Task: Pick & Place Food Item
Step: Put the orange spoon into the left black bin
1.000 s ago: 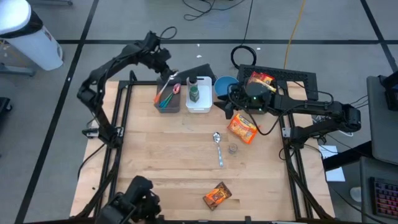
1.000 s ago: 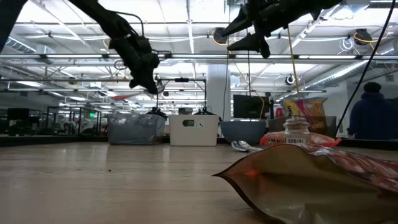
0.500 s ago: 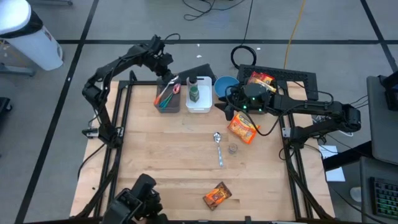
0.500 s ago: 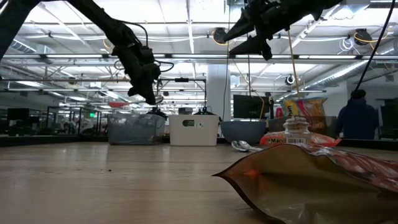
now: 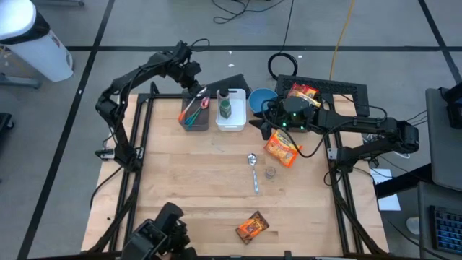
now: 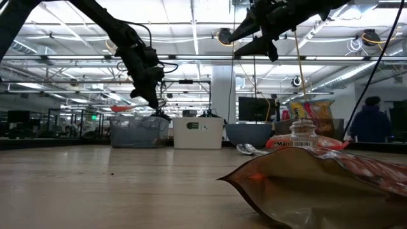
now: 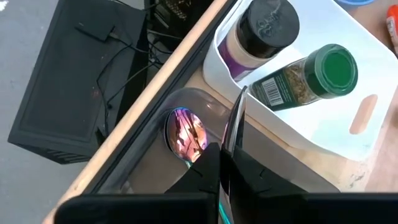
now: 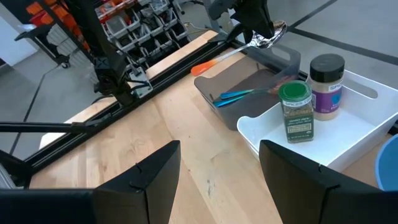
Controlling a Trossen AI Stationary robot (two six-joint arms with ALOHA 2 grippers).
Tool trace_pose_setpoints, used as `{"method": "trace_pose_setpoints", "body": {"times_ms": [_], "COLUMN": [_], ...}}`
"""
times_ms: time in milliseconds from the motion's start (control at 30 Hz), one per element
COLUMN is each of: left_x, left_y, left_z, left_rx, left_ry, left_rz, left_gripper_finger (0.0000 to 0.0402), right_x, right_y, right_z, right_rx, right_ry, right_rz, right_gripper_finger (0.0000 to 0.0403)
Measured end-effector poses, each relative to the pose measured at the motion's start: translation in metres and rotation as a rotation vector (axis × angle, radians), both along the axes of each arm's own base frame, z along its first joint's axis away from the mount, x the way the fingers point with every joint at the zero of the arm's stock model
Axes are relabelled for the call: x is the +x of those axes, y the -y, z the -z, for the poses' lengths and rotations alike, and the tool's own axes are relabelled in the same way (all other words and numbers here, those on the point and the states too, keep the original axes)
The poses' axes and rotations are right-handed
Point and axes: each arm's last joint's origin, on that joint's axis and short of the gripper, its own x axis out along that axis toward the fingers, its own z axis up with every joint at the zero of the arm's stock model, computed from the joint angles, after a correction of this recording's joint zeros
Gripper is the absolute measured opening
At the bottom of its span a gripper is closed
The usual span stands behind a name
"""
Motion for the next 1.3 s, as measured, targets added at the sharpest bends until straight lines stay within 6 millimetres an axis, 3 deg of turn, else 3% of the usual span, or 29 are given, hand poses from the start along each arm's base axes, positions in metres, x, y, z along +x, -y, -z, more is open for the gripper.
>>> {"method": "trace_pose_setpoints", "body": {"times_ms": [333, 933, 1300], "left_x": [0.011, 0.027, 0.028], "left_y": [0.001, -0.004, -0.008], "left_z": [0.005, 0.051, 0.055], "left_rx": [0.009, -0.095, -0.067], "left_ry": [0.008, -0.094, -0.103], "left_rz": [0.007, 0.022, 0.0], "left_gripper_finger": [0.0013, 0.0007, 0.001], "right_x": [0.0, -0.002, -0.002], "right_y": [0.0, -0.001, 0.002], "right_z": [0.0, 0.004, 0.005], "right_rx": [0.0, 0.009, -0.006], "right_ry": [0.0, -0.045, -0.055], "right_rz": [0.0, -0.001, 0.001], "right_gripper_finger": [0.0212, 0.0212, 0.0212]}}
